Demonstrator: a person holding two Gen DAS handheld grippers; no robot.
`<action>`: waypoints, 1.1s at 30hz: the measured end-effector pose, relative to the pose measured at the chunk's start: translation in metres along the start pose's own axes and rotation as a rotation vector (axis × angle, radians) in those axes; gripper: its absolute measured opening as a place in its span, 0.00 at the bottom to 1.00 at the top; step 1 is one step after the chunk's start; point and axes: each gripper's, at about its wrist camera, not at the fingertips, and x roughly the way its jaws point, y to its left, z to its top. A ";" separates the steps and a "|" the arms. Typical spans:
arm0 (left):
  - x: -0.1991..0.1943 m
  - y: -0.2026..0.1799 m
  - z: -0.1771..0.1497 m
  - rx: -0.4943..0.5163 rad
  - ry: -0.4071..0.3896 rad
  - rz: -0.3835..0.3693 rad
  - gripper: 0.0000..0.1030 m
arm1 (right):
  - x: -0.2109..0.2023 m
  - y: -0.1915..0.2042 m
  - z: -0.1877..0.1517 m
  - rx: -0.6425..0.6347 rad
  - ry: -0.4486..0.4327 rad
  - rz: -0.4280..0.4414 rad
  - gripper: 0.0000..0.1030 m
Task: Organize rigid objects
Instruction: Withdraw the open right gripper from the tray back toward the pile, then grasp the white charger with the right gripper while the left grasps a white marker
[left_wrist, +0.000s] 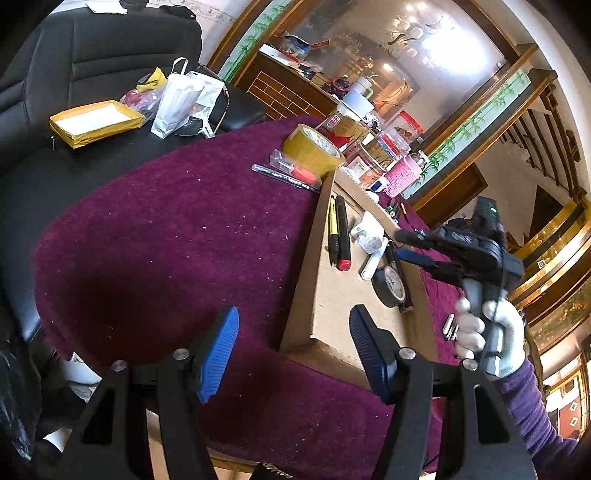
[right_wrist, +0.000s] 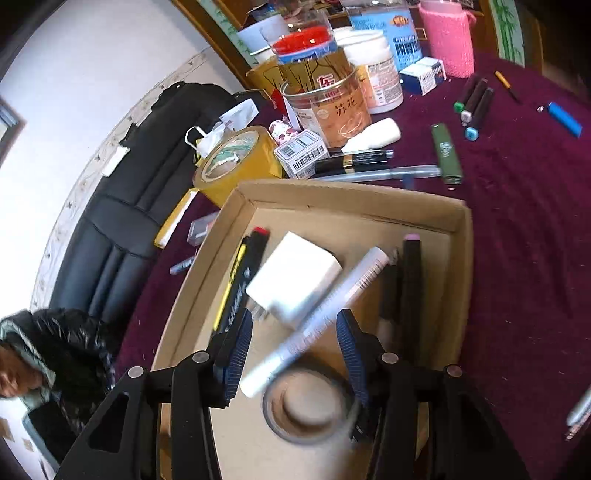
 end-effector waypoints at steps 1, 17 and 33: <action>0.001 0.000 0.001 0.001 0.001 -0.001 0.60 | -0.005 0.002 -0.005 -0.025 0.001 -0.008 0.51; -0.014 -0.042 -0.005 0.139 -0.048 0.021 0.69 | -0.029 0.010 -0.054 -0.065 -0.025 0.140 0.52; 0.010 -0.158 -0.028 0.359 0.032 -0.066 0.70 | -0.191 -0.204 -0.138 0.294 -0.364 -0.168 0.62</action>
